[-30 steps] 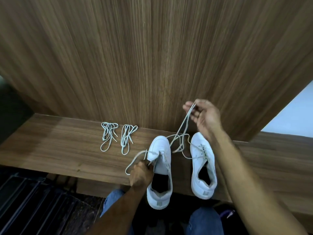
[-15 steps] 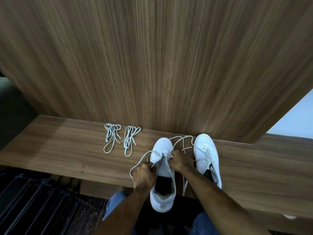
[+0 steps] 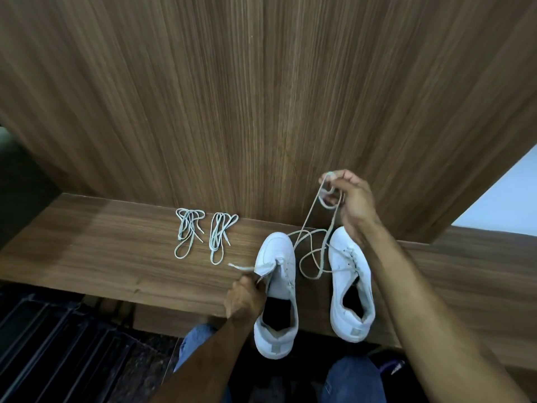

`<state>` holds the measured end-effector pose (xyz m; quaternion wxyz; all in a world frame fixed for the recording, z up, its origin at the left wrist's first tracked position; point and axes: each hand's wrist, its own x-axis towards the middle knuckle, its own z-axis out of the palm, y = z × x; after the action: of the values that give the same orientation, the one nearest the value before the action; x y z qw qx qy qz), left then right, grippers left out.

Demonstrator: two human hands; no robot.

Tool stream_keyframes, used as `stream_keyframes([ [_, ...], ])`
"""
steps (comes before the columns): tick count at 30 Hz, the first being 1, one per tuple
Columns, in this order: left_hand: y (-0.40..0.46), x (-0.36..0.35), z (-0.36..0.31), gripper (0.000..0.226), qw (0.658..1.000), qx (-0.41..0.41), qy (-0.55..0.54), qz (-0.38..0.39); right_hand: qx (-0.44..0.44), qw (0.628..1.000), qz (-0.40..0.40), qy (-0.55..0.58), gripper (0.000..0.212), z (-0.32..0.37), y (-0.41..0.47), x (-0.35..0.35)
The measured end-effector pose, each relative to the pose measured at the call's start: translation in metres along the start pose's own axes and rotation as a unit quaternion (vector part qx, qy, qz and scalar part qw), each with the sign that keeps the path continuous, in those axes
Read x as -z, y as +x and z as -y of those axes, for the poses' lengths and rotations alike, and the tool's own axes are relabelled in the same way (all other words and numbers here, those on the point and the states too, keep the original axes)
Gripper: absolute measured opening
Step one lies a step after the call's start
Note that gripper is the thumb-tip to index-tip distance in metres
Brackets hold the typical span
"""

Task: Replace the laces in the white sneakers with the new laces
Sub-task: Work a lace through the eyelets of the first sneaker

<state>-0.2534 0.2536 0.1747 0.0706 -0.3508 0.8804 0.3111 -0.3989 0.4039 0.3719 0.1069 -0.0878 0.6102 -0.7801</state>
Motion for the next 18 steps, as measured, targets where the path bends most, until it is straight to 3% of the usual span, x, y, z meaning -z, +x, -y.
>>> stream_keyframes([
  [2, 0.001, -0.001, 0.001, 0.043, 1.000, 0.001, 0.002, 0.000, -0.011, 0.995, 0.016, 0.101, 0.019, 0.002, 0.000, -0.003],
  [3, 0.000, -0.002, 0.001, 0.044, 1.000, 0.005, 0.005, 0.001, -0.021, 0.995, 0.016, 0.093, 0.017, -0.005, -0.001, -0.006],
  [5, 0.001, -0.003, 0.001, 0.045, 1.000, 0.008, 0.013, 0.002, -0.021, 0.998, 0.001, -0.059, 0.015, -0.038, -0.003, -0.011],
  [7, 0.001, -0.003, 0.001, 0.046, 1.000, 0.008, 0.016, -0.001, -0.013, 0.967, 0.014, -0.254, 0.012, -0.081, -0.005, -0.012],
  [9, -0.001, -0.002, 0.002, 0.045, 1.000, 0.000, 0.018, -0.008, -0.040, 0.891, 0.079, -0.444, 0.016, -0.125, -0.009, -0.005],
  [11, -0.001, -0.001, 0.002, 0.043, 1.000, -0.005, 0.013, -0.010, -0.088, 0.784, 0.120, -0.603, 0.016, -0.153, -0.020, 0.007],
  [14, 0.001, -0.001, 0.002, 0.046, 1.000, -0.006, 0.010, -0.008, -0.091, 0.699, 0.127, -0.698, 0.032, -0.167, -0.032, 0.016],
  [16, 0.003, -0.004, 0.003, 0.048, 1.000, -0.004, 0.020, -0.007, -0.042, 0.674, 0.148, -0.722, 0.029, -0.164, -0.034, 0.015],
  [18, 0.003, -0.005, 0.002, 0.048, 1.000, -0.003, 0.024, -0.011, -0.037, 0.721, 0.148, -0.676, 0.024, -0.158, -0.032, 0.016],
])
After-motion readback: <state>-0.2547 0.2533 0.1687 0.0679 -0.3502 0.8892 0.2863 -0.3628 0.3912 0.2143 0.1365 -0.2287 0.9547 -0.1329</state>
